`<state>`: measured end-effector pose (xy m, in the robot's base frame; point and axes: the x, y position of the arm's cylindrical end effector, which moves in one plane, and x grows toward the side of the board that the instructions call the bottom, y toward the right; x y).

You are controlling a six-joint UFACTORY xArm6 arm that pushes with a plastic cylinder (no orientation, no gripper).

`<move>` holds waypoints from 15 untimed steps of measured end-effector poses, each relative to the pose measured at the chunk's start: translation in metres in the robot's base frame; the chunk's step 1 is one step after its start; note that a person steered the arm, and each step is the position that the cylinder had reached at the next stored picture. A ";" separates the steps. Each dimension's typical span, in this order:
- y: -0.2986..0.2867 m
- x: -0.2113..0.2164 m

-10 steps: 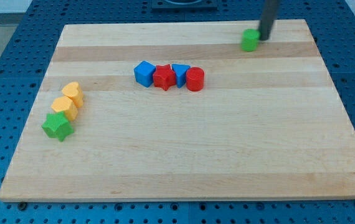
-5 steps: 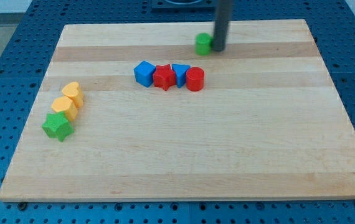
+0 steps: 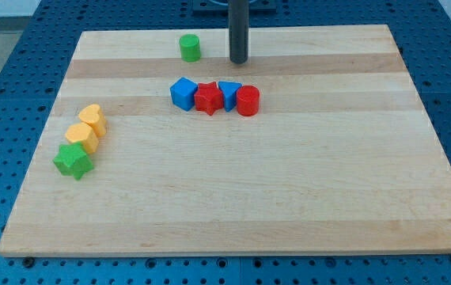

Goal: Push the green circle into the heart

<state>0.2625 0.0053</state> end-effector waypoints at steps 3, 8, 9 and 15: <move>-0.158 0.025; -0.184 0.014; -0.205 0.049; -0.218 0.046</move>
<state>0.3086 -0.2125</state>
